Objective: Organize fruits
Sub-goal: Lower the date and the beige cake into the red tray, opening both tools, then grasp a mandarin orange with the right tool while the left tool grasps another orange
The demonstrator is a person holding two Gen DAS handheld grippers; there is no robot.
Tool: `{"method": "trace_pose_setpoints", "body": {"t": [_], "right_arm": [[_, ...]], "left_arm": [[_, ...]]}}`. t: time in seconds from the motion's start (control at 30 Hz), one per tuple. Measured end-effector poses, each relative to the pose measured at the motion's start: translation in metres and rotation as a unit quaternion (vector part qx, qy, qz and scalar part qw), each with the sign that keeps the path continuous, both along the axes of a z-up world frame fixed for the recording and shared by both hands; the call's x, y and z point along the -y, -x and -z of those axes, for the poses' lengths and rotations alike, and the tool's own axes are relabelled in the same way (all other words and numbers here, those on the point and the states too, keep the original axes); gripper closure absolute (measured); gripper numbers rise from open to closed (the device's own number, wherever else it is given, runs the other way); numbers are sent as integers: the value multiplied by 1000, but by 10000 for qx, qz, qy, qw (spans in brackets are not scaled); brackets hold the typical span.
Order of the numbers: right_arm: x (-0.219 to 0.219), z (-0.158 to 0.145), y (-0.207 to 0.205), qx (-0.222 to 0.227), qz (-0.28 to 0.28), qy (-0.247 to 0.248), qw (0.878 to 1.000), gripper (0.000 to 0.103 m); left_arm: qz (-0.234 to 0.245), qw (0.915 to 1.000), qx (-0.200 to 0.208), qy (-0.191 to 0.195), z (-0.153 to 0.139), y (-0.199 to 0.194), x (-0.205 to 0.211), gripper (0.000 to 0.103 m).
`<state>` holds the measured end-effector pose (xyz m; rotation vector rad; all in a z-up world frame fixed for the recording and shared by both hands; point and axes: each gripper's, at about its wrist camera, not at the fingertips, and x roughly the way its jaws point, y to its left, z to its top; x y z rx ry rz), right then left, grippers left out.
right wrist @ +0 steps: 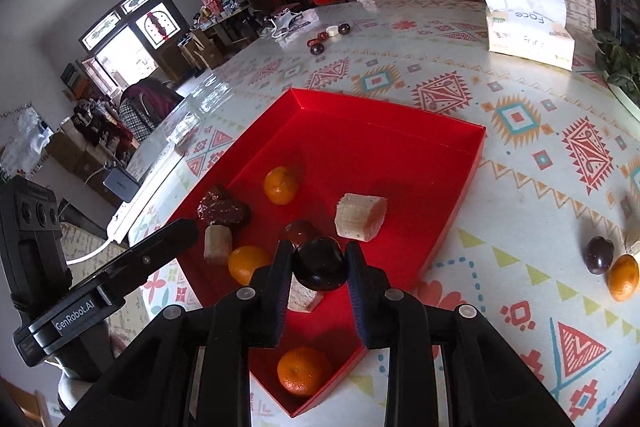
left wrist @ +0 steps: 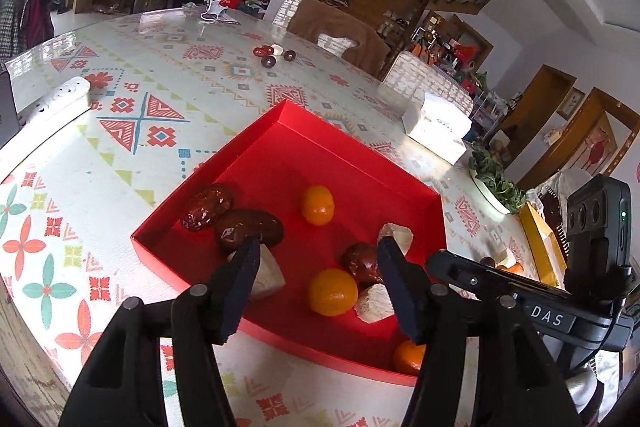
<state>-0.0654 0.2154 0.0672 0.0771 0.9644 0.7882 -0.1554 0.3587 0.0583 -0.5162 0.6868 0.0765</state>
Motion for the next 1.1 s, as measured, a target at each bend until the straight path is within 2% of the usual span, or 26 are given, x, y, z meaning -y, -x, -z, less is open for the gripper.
{"method": "trace_pose_setpoints", "body": {"t": [0.13, 0.2, 0.4, 0.57, 0.8, 0.97, 1.1], "right_arm": [[10, -5, 3, 13, 96, -66, 9999, 73], [16, -7, 4, 17, 141, -142, 9998, 68], [28, -11, 3, -244, 120, -635, 9976, 63], [46, -20, 8, -57, 195, -662, 9976, 57], [130, -29, 1, 203, 927, -602, 9937, 55], [213, -25, -11, 222, 1855, -406, 9816, 55], [250, -13, -18, 172, 2277, -147, 9735, 55]], "left_arm": [[29, 10000, 18, -9, -4, 2, 5, 40], [46, 10000, 39, -44, -7, 4, 10, 38], [78, 9998, 114, -124, -18, 8, 23, 35], [115, 9995, 165, -249, -29, 10, 34, 34], [429, 9981, 209, -394, -38, 4, 63, 30], [758, 9963, 107, -394, -32, -9, 92, 29], [1095, 9932, -22, -398, -25, -20, 120, 29]]}}
